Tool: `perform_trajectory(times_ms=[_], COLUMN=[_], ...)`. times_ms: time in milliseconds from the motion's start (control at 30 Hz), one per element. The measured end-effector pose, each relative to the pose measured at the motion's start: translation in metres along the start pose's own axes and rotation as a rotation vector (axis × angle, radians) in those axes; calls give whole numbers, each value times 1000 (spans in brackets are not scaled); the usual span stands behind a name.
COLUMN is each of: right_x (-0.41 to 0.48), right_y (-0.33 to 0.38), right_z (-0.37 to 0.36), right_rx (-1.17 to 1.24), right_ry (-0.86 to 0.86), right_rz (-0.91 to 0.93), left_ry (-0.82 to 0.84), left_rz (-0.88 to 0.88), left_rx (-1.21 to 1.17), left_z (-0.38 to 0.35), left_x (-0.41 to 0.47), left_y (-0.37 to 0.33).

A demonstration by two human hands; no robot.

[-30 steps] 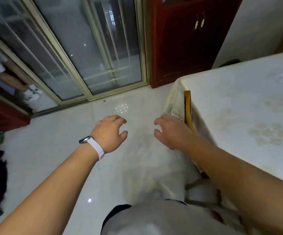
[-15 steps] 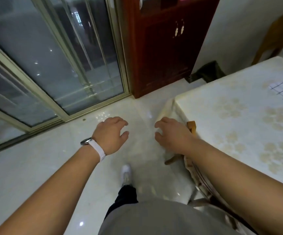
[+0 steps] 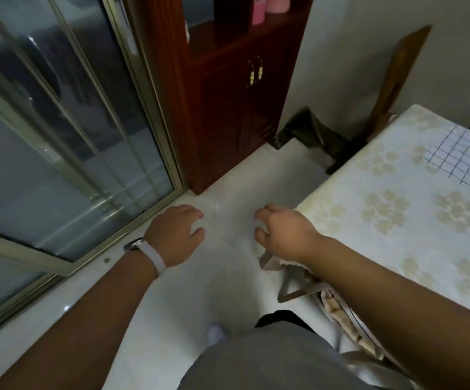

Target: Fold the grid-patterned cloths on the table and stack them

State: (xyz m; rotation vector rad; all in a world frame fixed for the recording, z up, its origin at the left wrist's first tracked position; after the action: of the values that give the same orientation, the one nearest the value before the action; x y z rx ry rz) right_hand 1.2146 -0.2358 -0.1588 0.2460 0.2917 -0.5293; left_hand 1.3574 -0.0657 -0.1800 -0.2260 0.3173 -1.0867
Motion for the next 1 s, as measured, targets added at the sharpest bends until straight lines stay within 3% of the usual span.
perform_trajectory(times_ms=[567, 800, 1000], right_x=[227, 298, 311], right_y=[-59, -125, -190], right_z=[33, 84, 116], right_rx=[186, 212, 273], right_ry=[40, 7, -67], right_rz=[-156, -246, -435], left_ry=[193, 128, 158], left_rz=[-141, -235, -412], left_rx=[142, 136, 151], left_z=[44, 87, 98], left_x=[247, 380, 473], left_y=[67, 34, -9])
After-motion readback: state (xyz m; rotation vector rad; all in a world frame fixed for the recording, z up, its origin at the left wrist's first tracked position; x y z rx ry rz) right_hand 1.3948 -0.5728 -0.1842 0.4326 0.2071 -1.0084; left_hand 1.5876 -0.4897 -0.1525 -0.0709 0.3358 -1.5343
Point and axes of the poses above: each hand's wrist, its own x-axis towards the middle knuckle, its own z-axis out of the back of the hand, y = z × x, the point moved 5 cm from there along x, towards the middle knuckle, and after that the axes turned 10 degrees about -z, right-handed, at the moved point
